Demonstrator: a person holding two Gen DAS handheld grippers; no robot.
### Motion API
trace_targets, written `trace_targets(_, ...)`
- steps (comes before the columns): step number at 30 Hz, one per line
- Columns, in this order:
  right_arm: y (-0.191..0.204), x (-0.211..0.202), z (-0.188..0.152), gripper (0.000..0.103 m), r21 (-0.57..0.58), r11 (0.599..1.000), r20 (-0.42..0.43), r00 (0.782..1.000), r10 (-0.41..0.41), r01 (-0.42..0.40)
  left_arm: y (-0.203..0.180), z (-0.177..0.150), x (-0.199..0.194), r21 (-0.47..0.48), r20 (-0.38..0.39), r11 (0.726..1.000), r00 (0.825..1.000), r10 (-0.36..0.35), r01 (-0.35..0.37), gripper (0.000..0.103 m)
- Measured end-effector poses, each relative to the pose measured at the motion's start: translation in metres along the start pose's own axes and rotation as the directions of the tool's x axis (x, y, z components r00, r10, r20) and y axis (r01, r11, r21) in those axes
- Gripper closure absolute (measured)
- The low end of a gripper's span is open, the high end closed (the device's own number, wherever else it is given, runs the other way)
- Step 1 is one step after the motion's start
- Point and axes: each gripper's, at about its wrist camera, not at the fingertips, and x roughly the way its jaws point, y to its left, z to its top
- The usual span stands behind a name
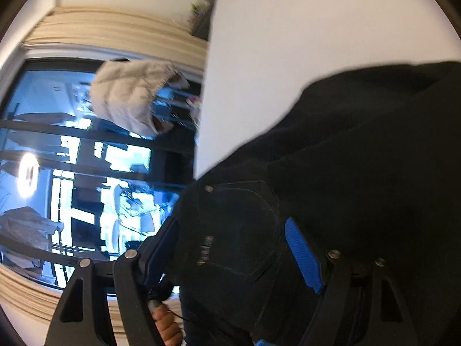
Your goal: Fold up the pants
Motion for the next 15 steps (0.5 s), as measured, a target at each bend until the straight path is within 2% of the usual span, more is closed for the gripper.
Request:
trace_targets(1, -0.011, 0.011, 0.001, 0.026, 0.026, 0.999, -0.029, 0.999, -0.04, 0.04, -0.007, 0.001, 0.0, 0.02, 0.0, 1.0, 1.0, -0.001, 0.001, 0.086)
trace_targets(2, -0.02, 0.017, 0.0, 0.029, 0.04, 0.998, -0.022, 0.999, -0.039, 0.04, -0.013, 0.002, 0.001, 0.04, 0.0, 0.999, 1.0, 0.002, -0.002, 0.086)
trace_targets(4, -0.024, 0.014, -0.002, 0.029, 0.043, 0.999, 0.025, 1.0, 0.004, -0.005, -0.027, 0.003, 0.004, 0.082, -0.002, 0.997, 1.0, 0.011, -0.011, 0.086)
trace_targets(7, -0.018, 0.01, -0.006, 0.029, 0.02, 1.0, 0.035, 0.999, 0.0, 0.0, -0.054, 0.002, 0.011, 0.159, -0.006, 0.987, 1.0, 0.027, -0.026, 0.086)
trace_targets(9, -0.019, -0.002, -0.007, 0.029, 0.058, 0.998, 0.066, 0.997, 0.036, -0.04, -0.074, 0.001, 0.018, 0.213, -0.015, 0.977, 0.999, 0.03, -0.026, 0.086)
trace_targets(13, -0.025, -0.037, -0.011, 0.029, 0.073, 0.989, 0.125, 0.985, 0.118, -0.127, -0.136, -0.012, 0.047, 0.403, -0.043, 0.915, 0.998, 0.046, -0.025, 0.086)
trace_targets(15, -0.024, -0.058, -0.012, 0.029, 0.059, 0.985, 0.144, 0.978, 0.151, -0.16, -0.166, -0.03, 0.069, 0.52, -0.071, 0.853, 0.994, 0.078, -0.03, 0.086)
